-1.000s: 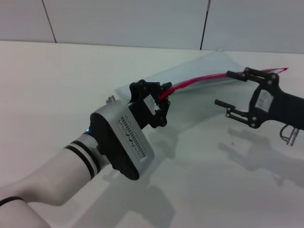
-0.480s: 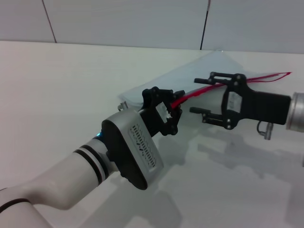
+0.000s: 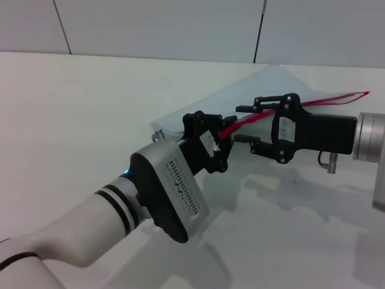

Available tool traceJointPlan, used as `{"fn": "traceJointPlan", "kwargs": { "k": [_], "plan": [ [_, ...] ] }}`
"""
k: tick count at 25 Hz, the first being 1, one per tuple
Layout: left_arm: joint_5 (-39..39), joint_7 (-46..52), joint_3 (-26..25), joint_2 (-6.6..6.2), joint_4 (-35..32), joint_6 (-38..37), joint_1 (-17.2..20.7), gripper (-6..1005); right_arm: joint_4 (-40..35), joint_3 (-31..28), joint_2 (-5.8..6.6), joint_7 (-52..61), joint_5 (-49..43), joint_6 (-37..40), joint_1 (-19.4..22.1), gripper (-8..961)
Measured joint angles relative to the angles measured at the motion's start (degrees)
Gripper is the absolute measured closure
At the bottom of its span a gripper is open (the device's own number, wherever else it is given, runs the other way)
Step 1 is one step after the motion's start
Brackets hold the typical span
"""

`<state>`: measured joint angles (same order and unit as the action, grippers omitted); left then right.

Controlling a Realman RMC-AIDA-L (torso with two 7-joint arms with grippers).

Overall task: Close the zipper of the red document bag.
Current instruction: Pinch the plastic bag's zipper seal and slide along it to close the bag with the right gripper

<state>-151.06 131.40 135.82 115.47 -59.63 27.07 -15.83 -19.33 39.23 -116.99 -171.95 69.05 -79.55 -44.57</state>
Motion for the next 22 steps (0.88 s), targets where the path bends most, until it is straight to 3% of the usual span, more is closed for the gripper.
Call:
{"fn": "traceJointPlan", "kwargs": {
  "k": [6, 22],
  "plan": [
    [0.0, 0.0, 0.5, -0.34, -0.2, 0.0, -0.1, 951, -0.2, 0.1, 0.07, 0.0, 0.0, 0.2, -0.3, 535],
    [0.0, 0.0, 0.6, -0.43, -0.1, 0.0, -0.1, 951, -0.3, -0.3, 0.2, -0.1, 0.2, 0.3, -0.3, 621]
  ]
}}
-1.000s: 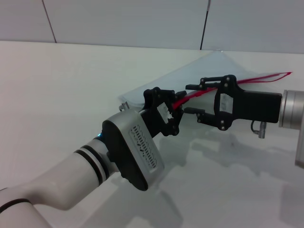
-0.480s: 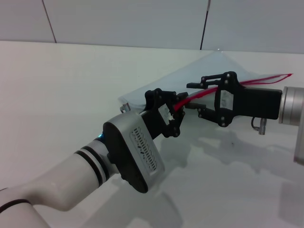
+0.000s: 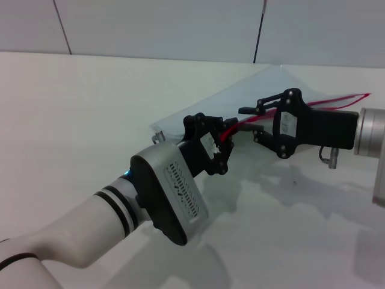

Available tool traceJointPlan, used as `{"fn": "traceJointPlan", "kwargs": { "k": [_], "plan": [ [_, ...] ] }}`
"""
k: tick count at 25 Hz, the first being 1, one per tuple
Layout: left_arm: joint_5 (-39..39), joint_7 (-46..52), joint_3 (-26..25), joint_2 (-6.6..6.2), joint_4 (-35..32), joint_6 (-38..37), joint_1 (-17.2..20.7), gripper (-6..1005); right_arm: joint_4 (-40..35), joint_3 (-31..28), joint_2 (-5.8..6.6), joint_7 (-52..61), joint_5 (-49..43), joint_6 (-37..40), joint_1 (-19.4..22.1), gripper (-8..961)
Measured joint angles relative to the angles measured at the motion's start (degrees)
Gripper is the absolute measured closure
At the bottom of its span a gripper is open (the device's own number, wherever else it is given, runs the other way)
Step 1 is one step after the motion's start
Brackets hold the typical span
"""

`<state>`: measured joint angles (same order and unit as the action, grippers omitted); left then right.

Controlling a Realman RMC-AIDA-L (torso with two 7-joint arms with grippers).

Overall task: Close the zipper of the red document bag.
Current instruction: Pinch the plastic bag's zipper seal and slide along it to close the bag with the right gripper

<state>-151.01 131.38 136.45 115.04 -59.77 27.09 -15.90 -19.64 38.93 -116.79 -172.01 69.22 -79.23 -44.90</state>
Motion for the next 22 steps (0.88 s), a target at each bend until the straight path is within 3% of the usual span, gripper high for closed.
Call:
{"fn": "traceJointPlan", "kwargs": {
  "k": [6, 9, 14, 22],
  "plan": [
    [0.0, 0.0, 0.0, 0.0, 0.1, 0.0, 0.0, 951, 0.0, 0.3, -0.01, 0.0, 0.0, 1.4, 0.0, 666],
    [0.0, 0.0, 0.0, 0.0, 0.1, 0.0, 0.0, 951, 0.0, 0.4, -0.01, 0.0, 0.0, 1.6, 0.0, 747],
    [0.0, 0.0, 0.0, 0.0, 0.1, 0.0, 0.0, 952, 0.0, 0.4, -0.01, 0.0, 0.0, 1.9, 0.1, 795],
    [0.0, 0.0, 0.0, 0.01, 0.0, 0.0, 0.0, 952, 0.0, 0.4, 0.11, 0.0, -0.1, 2.2, 0.6, 809]
  ]
}}
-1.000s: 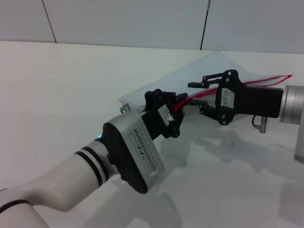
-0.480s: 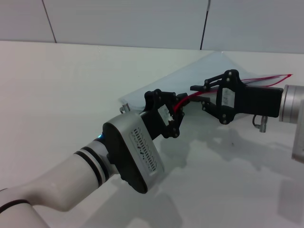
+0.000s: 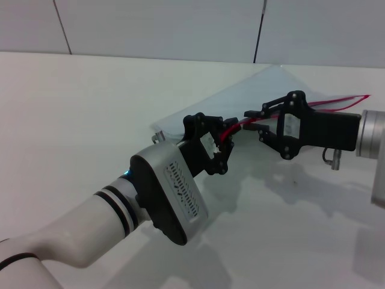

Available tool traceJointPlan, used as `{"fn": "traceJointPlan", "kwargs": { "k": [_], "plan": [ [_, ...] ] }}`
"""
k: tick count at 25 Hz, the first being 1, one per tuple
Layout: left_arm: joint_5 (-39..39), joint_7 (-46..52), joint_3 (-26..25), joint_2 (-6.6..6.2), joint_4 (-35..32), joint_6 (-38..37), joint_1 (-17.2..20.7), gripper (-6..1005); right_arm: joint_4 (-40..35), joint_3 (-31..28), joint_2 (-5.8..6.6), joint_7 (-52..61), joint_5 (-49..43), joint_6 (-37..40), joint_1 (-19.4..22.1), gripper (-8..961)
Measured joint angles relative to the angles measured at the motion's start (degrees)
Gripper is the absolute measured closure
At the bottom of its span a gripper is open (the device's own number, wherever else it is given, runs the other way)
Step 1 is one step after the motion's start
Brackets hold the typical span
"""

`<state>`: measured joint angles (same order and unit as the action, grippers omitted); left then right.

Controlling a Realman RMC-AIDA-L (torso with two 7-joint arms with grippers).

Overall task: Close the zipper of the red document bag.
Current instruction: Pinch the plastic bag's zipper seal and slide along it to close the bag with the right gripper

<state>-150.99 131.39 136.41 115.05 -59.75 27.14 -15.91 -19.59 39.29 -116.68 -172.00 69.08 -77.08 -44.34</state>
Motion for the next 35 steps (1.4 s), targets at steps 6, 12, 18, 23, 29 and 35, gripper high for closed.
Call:
{"fn": "traceJointPlan", "kwargs": {
  "k": [6, 12, 18, 23, 29, 35],
  "plan": [
    [0.0, 0.0, 0.0, 0.0, 0.0, 0.0, 0.1, 952, 0.0, 0.0, 0.05, 0.0, -0.4, 1.1, 0.2, 825],
    [0.0, 0.0, 0.0, 0.0, 0.0, 0.0, 0.2, 951, 0.0, 0.0, 0.0, 0.0, -0.4, 1.1, 0.3, 842],
    [0.0, 0.0, 0.0, 0.0, 0.0, 0.0, 0.2, 952, 0.1, 0.2, -0.03, 0.0, -0.4, 0.8, 0.3, 863],
    [0.0, 0.0, -0.1, 0.0, 0.0, 0.0, 0.2, 952, 0.2, 0.7, -0.04, 0.0, -0.2, 0.5, 0.3, 866],
    [0.0, 0.0, -0.1, 0.0, 0.2, 0.0, 0.2, 951, 0.3, 0.7, -0.04, 0.0, 0.0, 0.0, 0.3, 866],
    [0.0, 0.0, -0.1, 0.0, 0.3, 0.0, 0.1, 951, 0.4, 0.7, -0.04, 0.0, 0.0, 0.0, 0.3, 866]
  ]
}}
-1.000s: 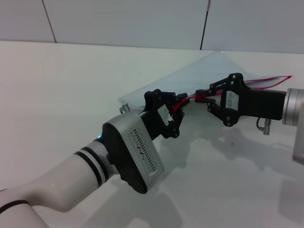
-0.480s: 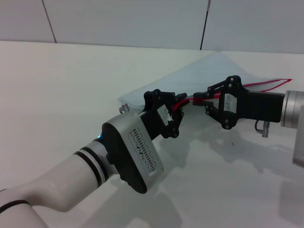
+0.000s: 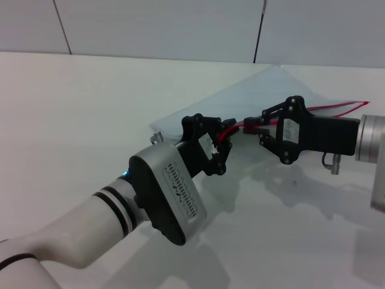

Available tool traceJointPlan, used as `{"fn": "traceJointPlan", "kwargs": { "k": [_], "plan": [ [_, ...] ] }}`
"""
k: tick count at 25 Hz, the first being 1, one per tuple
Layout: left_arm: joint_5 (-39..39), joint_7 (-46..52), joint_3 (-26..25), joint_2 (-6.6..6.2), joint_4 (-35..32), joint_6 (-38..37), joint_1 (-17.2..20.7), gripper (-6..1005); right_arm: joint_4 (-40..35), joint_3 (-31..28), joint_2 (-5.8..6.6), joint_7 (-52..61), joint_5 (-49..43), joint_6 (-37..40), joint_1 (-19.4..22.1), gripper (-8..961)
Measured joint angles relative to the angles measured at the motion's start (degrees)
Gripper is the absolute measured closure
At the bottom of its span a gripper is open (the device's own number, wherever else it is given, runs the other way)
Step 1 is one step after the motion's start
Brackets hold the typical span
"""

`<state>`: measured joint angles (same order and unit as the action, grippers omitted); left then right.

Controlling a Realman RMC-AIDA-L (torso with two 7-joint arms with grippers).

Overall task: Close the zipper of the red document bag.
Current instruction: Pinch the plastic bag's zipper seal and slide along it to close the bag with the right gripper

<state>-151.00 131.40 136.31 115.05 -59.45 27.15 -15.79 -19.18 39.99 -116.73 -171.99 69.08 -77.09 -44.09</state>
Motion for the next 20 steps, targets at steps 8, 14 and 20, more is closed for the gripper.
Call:
{"fn": "traceJointPlan", "kwargs": {
  "k": [8, 14, 20],
  "plan": [
    [0.0, 0.0, 0.0, 0.0, 0.1, 0.0, 0.0, 951, 0.2, 0.0, -0.12, 0.1, 0.0, -0.1, -0.2, 865],
    [0.0, 0.0, -0.1, 0.0, 0.1, 0.0, 0.0, 952, 0.2, 0.0, -0.17, 0.1, -0.3, -0.1, -0.3, 865],
    [0.0, 0.0, -0.1, 0.0, 0.0, 0.0, 0.0, 951, 0.2, 0.0, -0.17, 0.1, -0.3, -0.1, -0.2, 872]
  ]
}}
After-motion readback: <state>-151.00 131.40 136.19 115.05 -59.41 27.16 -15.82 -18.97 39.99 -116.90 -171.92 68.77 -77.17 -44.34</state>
